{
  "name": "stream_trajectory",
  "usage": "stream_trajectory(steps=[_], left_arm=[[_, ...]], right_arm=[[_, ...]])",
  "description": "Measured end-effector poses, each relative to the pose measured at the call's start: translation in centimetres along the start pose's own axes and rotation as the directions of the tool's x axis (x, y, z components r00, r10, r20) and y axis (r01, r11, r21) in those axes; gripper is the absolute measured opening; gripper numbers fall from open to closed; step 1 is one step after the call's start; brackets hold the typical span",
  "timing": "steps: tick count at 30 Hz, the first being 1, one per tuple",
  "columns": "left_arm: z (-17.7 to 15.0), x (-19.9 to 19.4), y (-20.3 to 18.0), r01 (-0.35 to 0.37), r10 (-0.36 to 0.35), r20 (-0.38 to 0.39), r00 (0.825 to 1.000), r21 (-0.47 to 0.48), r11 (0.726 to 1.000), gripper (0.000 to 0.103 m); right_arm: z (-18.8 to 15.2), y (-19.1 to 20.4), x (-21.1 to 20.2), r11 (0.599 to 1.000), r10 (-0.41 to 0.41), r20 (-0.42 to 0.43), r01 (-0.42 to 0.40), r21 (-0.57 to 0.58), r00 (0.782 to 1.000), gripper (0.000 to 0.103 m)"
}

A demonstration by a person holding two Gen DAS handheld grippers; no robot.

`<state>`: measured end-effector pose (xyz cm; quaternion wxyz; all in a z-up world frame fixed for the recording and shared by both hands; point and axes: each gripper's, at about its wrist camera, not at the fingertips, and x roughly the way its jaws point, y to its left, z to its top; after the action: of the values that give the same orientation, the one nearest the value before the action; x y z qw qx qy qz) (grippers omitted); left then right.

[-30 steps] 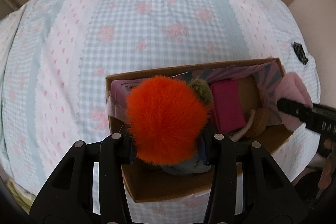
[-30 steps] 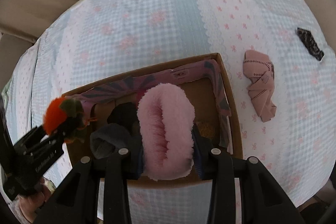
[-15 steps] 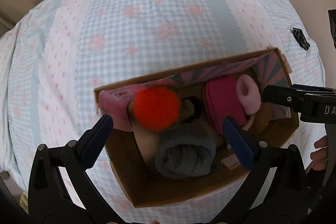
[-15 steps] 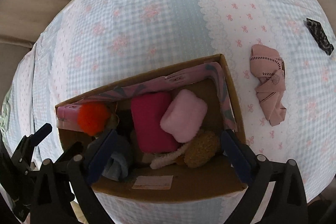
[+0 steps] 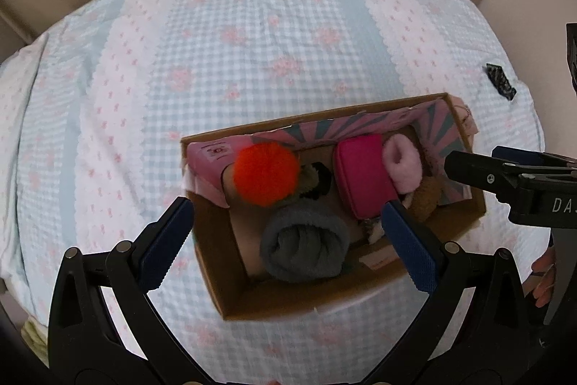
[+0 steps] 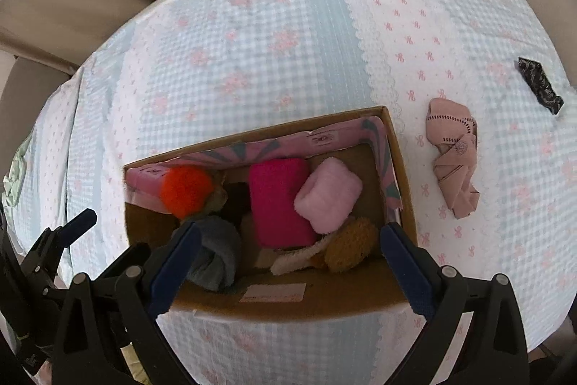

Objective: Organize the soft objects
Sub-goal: 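Carry the orange pompom and pink scrunchie into the box and open both tools, then move both tools from the box toward the pink scarf and black scarf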

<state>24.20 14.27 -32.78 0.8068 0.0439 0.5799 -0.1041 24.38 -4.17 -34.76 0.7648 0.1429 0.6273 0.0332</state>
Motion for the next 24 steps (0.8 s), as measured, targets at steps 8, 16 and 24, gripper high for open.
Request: stream_trajectory(steps=[8, 16, 24], left_arm=[[-2.0, -4.9, -0.3, -0.042, 0.043, 0.079, 0.996, -0.015, 0.999, 0.103], [-3.6, -11.7, -1.8, 0.001, 0.008, 0.191, 0.982, -0.044, 0.999, 0.103], [-4.7, -16.2, -5.7, -0.012, 0.023, 0.262, 0.965, -0.045, 0.999, 0.103]], right_arm=[[-2.8, 1.6, -5.2, 0.998, -0.024, 0.087, 0.03, -0.06, 0.996, 0.099], [-6.1, 1.6, -12.8, 0.992, -0.039, 0.242, 0.067, -0.105, 0.97, 0.099], [-9.1, -1.9, -19.6, 0.983, -0.097, 0.399, 0.151, -0.107, 0.912, 0.099]])
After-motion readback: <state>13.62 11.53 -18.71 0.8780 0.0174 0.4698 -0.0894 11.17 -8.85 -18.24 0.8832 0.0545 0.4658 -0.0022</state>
